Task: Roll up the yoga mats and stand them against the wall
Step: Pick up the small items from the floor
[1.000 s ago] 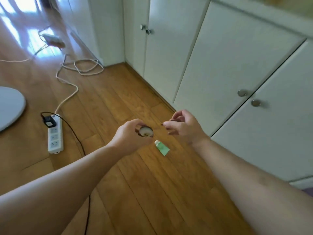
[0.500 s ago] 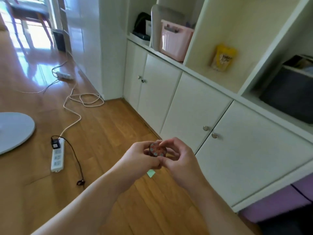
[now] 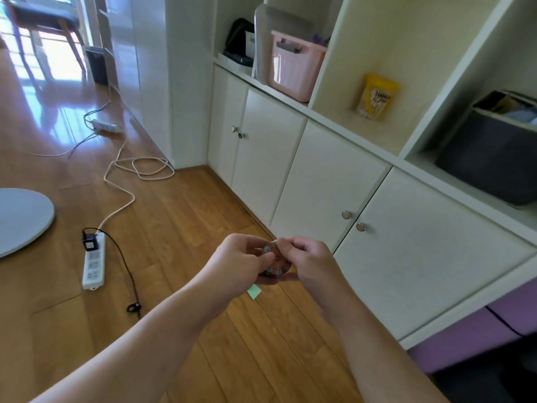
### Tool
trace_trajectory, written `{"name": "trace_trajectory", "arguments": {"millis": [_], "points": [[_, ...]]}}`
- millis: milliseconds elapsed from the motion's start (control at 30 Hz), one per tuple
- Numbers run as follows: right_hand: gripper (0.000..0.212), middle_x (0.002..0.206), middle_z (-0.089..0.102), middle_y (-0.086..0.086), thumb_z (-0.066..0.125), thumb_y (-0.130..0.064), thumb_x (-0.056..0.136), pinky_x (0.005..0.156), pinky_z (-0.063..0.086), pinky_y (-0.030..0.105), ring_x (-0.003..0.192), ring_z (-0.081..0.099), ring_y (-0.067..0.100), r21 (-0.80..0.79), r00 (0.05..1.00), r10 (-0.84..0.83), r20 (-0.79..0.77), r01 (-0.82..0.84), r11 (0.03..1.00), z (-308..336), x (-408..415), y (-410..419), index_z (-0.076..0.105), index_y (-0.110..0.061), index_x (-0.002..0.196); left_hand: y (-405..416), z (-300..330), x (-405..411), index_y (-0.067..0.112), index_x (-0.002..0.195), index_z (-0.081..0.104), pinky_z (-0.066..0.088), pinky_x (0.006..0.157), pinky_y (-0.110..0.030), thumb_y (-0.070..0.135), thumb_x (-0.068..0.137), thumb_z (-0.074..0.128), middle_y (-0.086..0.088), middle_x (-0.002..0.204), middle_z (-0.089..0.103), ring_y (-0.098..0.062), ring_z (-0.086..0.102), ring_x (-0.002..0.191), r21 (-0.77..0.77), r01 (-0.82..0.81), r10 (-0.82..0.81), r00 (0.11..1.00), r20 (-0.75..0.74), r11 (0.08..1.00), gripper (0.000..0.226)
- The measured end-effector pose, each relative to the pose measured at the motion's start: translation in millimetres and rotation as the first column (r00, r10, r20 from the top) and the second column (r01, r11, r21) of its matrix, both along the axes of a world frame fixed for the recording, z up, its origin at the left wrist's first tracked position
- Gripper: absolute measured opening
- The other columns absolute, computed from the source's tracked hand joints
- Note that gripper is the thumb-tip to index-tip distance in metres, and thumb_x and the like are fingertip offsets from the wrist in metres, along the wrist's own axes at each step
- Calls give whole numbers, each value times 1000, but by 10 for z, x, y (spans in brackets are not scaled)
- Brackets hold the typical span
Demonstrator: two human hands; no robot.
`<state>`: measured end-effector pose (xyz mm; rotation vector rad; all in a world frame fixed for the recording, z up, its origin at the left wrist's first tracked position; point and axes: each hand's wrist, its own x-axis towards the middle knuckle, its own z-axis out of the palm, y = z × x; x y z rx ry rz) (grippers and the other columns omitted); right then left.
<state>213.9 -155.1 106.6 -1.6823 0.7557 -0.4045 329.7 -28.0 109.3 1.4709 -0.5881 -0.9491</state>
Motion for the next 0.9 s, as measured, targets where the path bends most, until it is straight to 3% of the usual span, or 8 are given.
{"name": "trace_trajectory", "arguments": {"millis": [200, 433, 500, 667, 800, 900], "points": [[22, 105, 79, 5, 68, -35, 104, 83, 67, 46, 105, 75, 27, 21, 999, -11, -32, 12, 1000, -79, 7, -74, 79, -17, 107, -53, -24, 2, 13, 132, 66, 65, 83, -46, 6, 100, 69, -7, 97, 81, -26, 80, 85, 47, -3, -3, 994, 111, 999, 33], [10, 105, 77, 7, 71, -22, 103, 79, 67, 46, 106, 73, 30, -2, 998, -53, -20, 53, 999, -106, 44, -85, 77, -17, 97, -53, -16, 10, 11, 130, 69, 67, 78, -42, 0, 98, 69, -3, 101, 81, -20, 80, 86, 57, 3, -14, 981, 192, 998, 34], [12, 105, 77, 7, 71, -25, 103, 79, 67, 46, 106, 73, 29, 1, 998, -65, -11, 65, 998, -100, 30, -84, 77, -16, 99, -54, -9, -2, 11, 127, 71, 67, 79, -41, 3, 99, 69, -5, 101, 81, -21, 80, 85, 56, -2, -7, 986, 168, 998, 30], [29, 110, 77, 7, 67, -40, 103, 82, 67, 45, 106, 75, 25, 82, 999, -40, -37, 43, 996, -120, -34, -119, 75, -16, 116, -113, -32, -8, 11, 117, 74, 65, 85, -45, 17, 103, 67, -17, 106, 76, -30, 80, 86, 68, -41, 45, 997, -65, 997, 17], [14, 105, 78, 2, 70, -29, 103, 77, 67, 38, 100, 76, 19, -57, 999, -30, -22, 28, 998, -212, -43, -109, 79, -21, 112, -161, -120, 0, 19, 115, 75, 65, 79, -34, 27, 104, 65, -10, 107, 76, -24, 78, 90, 89, -34, 33, 999, 16, 995, 17], [23, 105, 78, 5, 60, -34, 108, 78, 67, 38, 97, 77, 20, 23, 997, -68, -44, 69, 997, -339, 50, -107, 75, -19, 117, -228, -273, 81, 18, 120, 72, 65, 83, -35, 31, 104, 66, -8, 111, 73, -22, 76, 95, 146, -86, 85, 996, 14, 986, 23]]}}
